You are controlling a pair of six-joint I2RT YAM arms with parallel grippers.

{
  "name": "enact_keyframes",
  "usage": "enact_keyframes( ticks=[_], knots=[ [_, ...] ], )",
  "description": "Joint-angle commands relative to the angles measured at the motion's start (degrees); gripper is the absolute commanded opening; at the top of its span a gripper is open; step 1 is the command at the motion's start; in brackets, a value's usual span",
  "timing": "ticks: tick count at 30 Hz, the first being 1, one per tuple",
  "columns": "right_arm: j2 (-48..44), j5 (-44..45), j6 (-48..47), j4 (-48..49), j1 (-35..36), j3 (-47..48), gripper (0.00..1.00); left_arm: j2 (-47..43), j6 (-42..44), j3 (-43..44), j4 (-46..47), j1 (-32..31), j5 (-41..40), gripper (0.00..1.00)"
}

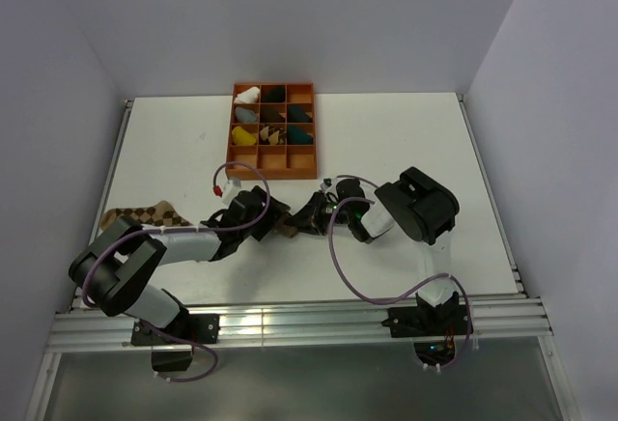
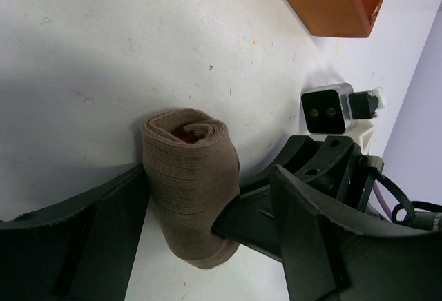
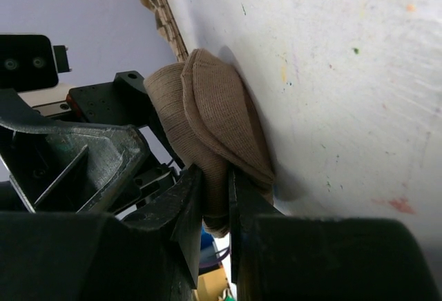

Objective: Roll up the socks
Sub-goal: Roll the sock at the center of the board.

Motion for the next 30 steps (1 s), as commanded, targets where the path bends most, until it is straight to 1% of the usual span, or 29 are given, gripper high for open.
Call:
enact_keyframes(
  ticks=[1, 3, 7, 9, 10, 12, 13, 17, 18, 20, 21, 22, 23, 24, 25, 26, 27, 28, 29, 30],
  knots=[
    [3.6, 4.3, 4.0, -2.3, 0.3, -2.6, 0.00, 2.5, 0.1, 0.4, -6.4, -0.6, -0.2, 0.75],
    [3.9, 4.3, 5.0, -0.3, 0.2, -2.9, 0.00, 3.4, 0.8, 1.4, -7.3, -0.9, -0.6, 0.74],
    [4.1, 4.6, 5.4, 0.2, 0.3, -2.8, 0.00, 5.9, 1.6, 3.1, -9.2, -1.7, -0.4, 0.71],
    [3.6, 4.9, 5.0, -0.6, 0.2, -2.7, 0.01, 6.7, 1.8, 4.2, -10.1, -2.0, -0.1, 0.68],
    [2.9, 5.5, 3.6, -1.4, 0.2, -2.4, 0.04, 7.6, 1.6, 4.6, -11.2, -2.0, 0.0, 0.63],
    [1.3, 6.2, 1.7, -5.1, 0.2, -2.0, 0.09, 8.2, 1.4, 5.7, -12.5, -2.0, -0.1, 0.57],
    [0.6, 6.5, 0.0, -6.3, 0.3, -1.7, 0.14, 8.9, 1.4, 6.0, -13.3, -2.0, -0.4, 0.50],
    [-2.3, 9.0, -4.7, -13.9, 0.2, -0.5, 0.27, 11.1, 1.6, 9.6, -18.1, -2.0, -0.7, 0.36],
    [-3.5, 9.3, -6.7, -15.4, 0.3, 0.0, 0.33, 11.5, 1.7, 10.0, -18.8, -2.0, -0.7, 0.34],
    [-4.8, 10.0, -8.5, -19.4, 0.3, 0.4, 0.39, 12.6, 1.9, 11.6, -20.9, -2.0, -1.1, 0.27],
    [-6.4, 10.9, -10.5, -20.7, 0.2, 0.7, 0.44, 13.1, 2.0, 12.1, -22.4, -2.0, -1.2, 0.26],
    [-7.3, 11.5, -11.9, -22.6, 0.3, 1.0, 0.46, 13.6, 2.3, 13.2, -23.5, -2.0, -1.7, 0.25],
    [-9.4, 13.1, -15.0, -26.7, 0.3, 1.2, 0.48, 13.9, 2.7, 13.9, -24.3, -2.0, -2.1, 0.24],
    [-10.7, 14.2, -16.5, -29.1, 0.2, 1.7, 0.50, 14.0, 3.0, 14.5, -26.0, -2.0, -2.3, 0.22],
    [-12.0, 15.0, -18.1, -31.2, 0.2, 1.7, 0.51, 14.4, 4.0, 15.8, -27.1, -2.0, -2.6, 0.20],
    [-13.6, 16.2, -19.6, -35.7, 0.2, 1.8, 0.51, 14.7, 4.6, 16.6, -28.1, -2.0, -3.6, 0.18],
    [-17.1, 19.7, -23.3, -38.4, 0.3, 2.0, 0.51, 15.0, 5.2, 17.4, -30.3, -2.0, -4.0, 0.18],
    [-19.1, 21.6, -25.1, -40.7, 0.3, 2.0, 0.51, 15.2, 7.0, 19.0, -31.2, -2.0, -4.4, 0.18],
    [-21.1, 24.2, -27.1, -46.3, 0.3, 2.0, 0.51, 15.4, 7.8, 19.9, -32.6, -2.0, -5.3, 0.18],
    [-25.1, 26.7, -30.7, -48.9, 0.2, 1.9, 0.52, 16.1, 8.7, 20.8, -33.8, -2.0, -5.7, 0.18]
  ],
)
